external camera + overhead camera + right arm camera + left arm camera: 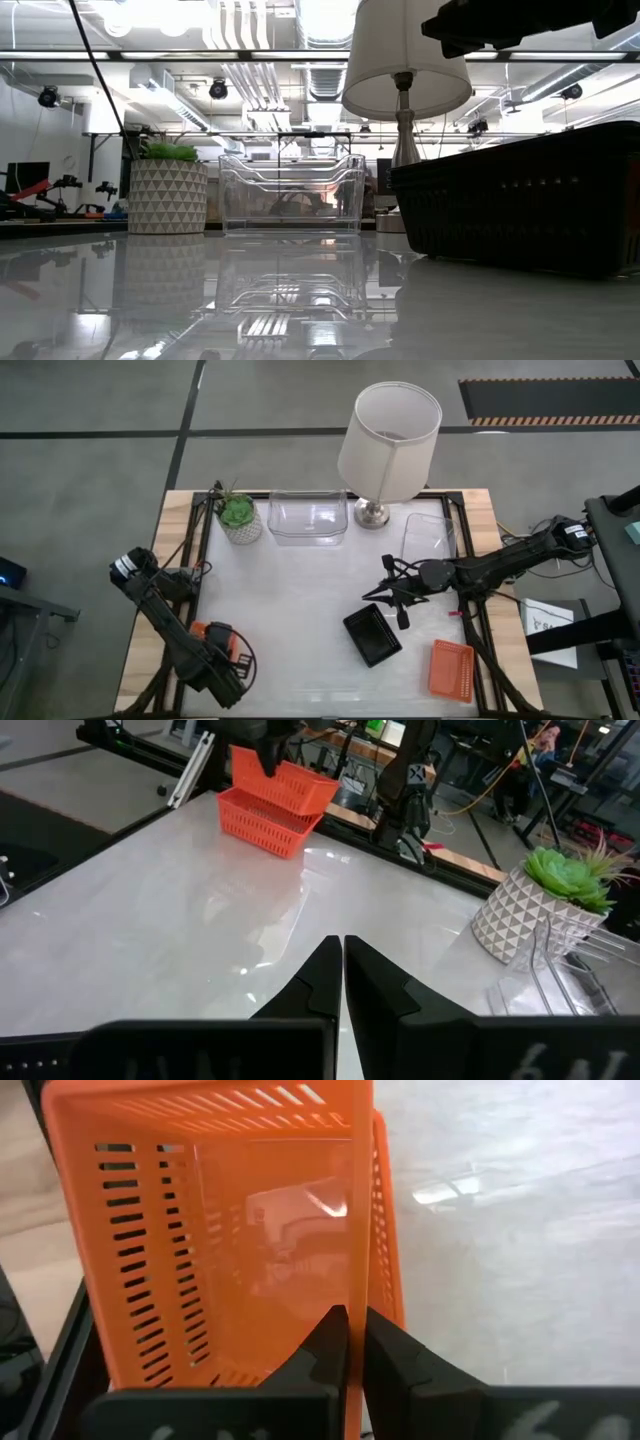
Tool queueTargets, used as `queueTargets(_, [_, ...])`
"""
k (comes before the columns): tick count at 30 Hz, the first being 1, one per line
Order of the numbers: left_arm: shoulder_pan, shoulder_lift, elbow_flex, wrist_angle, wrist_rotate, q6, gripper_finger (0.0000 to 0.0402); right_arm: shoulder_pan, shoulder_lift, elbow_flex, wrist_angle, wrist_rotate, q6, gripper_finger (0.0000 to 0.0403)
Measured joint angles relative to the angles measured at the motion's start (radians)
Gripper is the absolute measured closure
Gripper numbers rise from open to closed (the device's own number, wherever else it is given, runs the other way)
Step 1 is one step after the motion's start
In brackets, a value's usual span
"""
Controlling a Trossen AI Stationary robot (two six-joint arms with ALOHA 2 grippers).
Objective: Stack baskets by color
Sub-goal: Stack the middle orange bin on the left orange bin
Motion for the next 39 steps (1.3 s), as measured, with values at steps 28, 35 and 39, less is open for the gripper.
queueTargets(28, [0.002, -0.001, -0.067, 0.091, 0.01, 0.007, 0.03, 0.0, 0.0, 0.0, -0.004, 0.0, 0.003, 0.0394])
queueTargets(35, [0.006, -0.001, -0.066, 0.059, 0.014, 0.031, 0.0394, 0.0, 0.0, 0.0, -0.004, 0.0, 0.003, 0.0394])
queueTargets(39, [0.013, -0.002, -0.05, 0.031, 0.017, 0.037, 0.0398, 0.0, 0.0, 0.0, -0.004, 0.0, 0.003, 0.0394])
